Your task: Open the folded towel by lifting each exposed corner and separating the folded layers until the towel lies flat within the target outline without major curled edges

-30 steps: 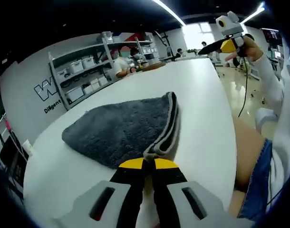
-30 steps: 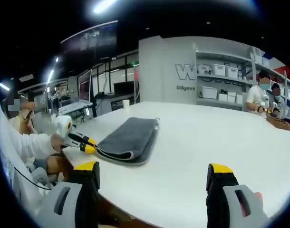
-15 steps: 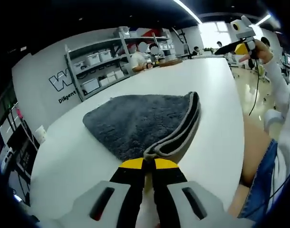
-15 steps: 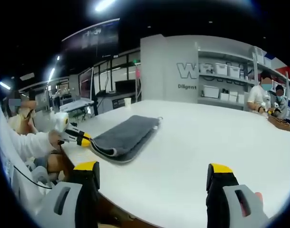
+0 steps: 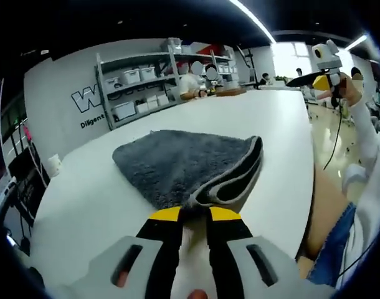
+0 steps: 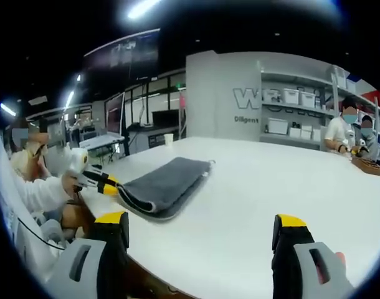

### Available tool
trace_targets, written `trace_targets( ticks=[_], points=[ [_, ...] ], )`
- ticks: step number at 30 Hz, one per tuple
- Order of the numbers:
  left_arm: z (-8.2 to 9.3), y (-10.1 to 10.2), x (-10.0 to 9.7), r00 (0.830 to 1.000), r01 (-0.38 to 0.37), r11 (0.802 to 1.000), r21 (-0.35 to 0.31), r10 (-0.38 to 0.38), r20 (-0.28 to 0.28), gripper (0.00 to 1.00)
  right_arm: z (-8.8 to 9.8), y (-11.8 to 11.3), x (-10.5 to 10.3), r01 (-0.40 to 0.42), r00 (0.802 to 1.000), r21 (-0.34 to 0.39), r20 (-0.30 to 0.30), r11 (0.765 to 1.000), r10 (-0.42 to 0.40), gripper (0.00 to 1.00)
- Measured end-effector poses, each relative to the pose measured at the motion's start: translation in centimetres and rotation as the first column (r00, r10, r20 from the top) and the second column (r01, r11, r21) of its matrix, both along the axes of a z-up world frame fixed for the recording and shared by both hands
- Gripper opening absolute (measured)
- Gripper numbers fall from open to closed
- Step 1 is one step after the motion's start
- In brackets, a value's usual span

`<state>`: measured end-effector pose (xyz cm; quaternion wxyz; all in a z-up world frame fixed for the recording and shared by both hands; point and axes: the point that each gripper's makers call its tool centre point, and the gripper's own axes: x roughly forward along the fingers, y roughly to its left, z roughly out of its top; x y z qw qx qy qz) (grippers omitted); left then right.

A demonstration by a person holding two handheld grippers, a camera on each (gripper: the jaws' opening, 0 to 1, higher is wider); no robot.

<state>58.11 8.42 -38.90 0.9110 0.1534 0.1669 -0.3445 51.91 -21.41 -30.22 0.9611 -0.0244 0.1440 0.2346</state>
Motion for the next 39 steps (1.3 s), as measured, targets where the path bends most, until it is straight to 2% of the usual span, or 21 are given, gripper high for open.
trace_targets(
  ticks=[2, 4, 6, 9, 15, 19, 24, 28, 34, 39],
  points=[
    [0.4, 0.1, -0.2, 1.000, -0.022, 0.999, -0.048, 0.021, -0.021, 0.26, 0.0, 0.1, 0.0, -0.003, 1.000, 0.003, -0.001, 1.000, 0.003, 0.96],
    [1.2, 0.2, -0.4, 0.999, -0.039, 0.994, -0.098, 0.037, -0.030, 0.27, 0.0, 0.1, 0.0, -0.004, 1.000, 0.004, 0.000, 1.000, 0.004, 0.96],
    [2.9, 0.1, -0.8, 0.999, -0.045, 0.981, -0.187, 0.044, -0.009, 0.28, 0.0, 0.1, 0.0, -0.004, 1.000, 0.003, 0.002, 1.000, 0.004, 0.96],
    [4.7, 0.0, -1.3, 0.998, -0.055, 0.960, -0.273, 0.059, 0.008, 0.34, -0.1, 0.1, 0.1, -0.004, 1.000, 0.005, -0.001, 1.000, 0.004, 0.96],
    [7.4, -1.1, -2.7, 0.997, -0.038, 0.933, -0.359, 0.059, 0.047, 0.43, -0.4, 0.2, -0.1, -0.005, 1.000, -0.001, -0.005, 1.000, 0.005, 0.96],
    [8.4, -1.8, -3.4, 0.996, -0.026, 0.932, -0.361, 0.056, 0.072, 0.50, -0.4, 0.1, -0.2, -0.004, 1.000, -0.002, -0.001, 1.000, 0.004, 0.96],
    [8.9, -2.9, -4.2, 0.992, -0.018, 0.941, -0.338, 0.057, 0.108, 0.74, -0.3, 0.2, -0.2, -0.006, 1.000, 0.000, 0.002, 1.000, 0.006, 0.97],
    [8.8, -3.6, -4.5, 0.990, -0.018, 0.952, -0.305, 0.059, 0.128, 0.80, -0.2, 0.5, -0.3, -0.014, 1.000, 0.012, 0.007, 1.000, 0.014, 0.99],
    [7.7, -4.5, -4.6, 0.995, -0.020, 0.950, -0.311, 0.050, 0.091, 0.90, -0.1, 0.6, -0.5, -0.020, 1.000, 0.015, 0.012, 1.000, 0.020, 0.99],
    [6.9, -4.8, -4.4, 0.996, -0.031, 0.959, -0.283, 0.054, 0.072, 0.96, 0.0, 0.5, -0.5, -0.015, 1.000, 0.016, 0.012, 1.000, 0.015, 0.99]
  ],
)
